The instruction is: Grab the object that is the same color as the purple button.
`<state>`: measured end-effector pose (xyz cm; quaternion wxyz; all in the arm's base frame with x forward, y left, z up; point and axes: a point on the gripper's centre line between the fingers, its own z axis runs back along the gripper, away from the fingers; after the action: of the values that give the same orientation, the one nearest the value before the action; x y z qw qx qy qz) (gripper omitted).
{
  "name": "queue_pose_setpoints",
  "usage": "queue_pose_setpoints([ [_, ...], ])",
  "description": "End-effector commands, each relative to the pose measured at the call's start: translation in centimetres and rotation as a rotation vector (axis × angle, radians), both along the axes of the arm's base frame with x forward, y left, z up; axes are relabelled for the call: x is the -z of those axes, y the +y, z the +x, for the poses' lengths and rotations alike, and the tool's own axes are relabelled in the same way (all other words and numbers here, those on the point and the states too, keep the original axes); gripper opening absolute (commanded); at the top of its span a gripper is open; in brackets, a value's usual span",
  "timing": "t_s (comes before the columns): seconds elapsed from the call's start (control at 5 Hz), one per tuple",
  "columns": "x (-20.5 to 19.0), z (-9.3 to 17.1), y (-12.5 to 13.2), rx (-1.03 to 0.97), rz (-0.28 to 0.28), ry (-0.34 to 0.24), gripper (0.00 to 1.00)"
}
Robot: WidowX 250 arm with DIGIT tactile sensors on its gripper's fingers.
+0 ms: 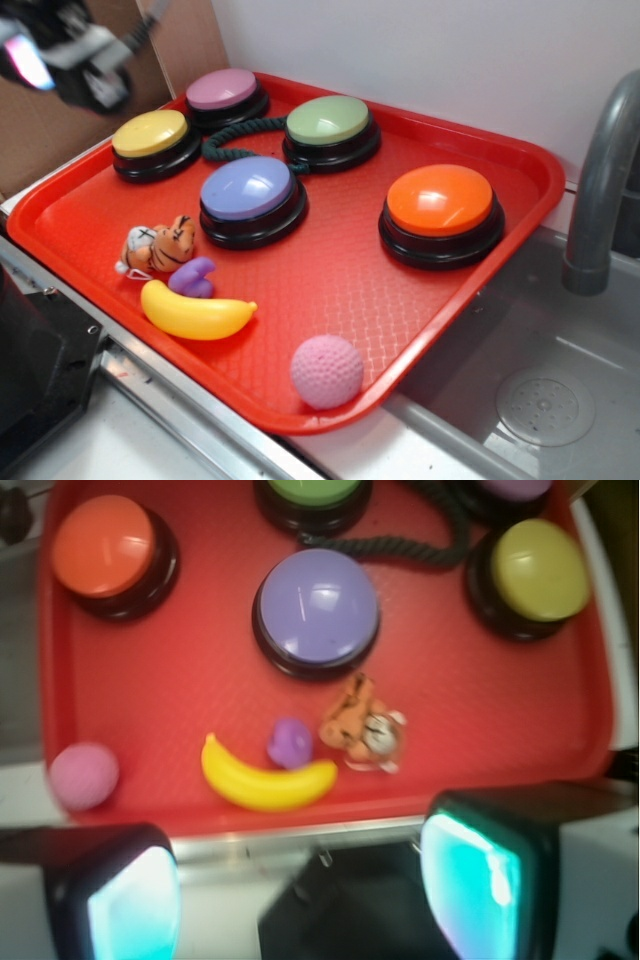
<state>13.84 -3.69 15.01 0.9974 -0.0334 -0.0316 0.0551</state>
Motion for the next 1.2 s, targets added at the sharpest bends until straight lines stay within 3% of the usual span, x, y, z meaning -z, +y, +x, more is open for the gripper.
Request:
queue_pose_setpoints([
  [0.0, 9.4, 2.3, -0.9, -0.159, -0.044, -0.004, 1.00],
  [0.4, 12.9, 2.3, -1.5, -0.232, -0.030, 0.054, 1.00],
  [0.6, 13.7, 2.1, -1.4, -0.253, -0.023, 0.066, 0.75],
  [0.8, 13.6, 2.0, -1.3, -0.258, -0.017, 0.058, 0.00],
  [1.0, 12.5, 2.1, -1.1, -0.228, -0.014, 0.059, 0.00],
])
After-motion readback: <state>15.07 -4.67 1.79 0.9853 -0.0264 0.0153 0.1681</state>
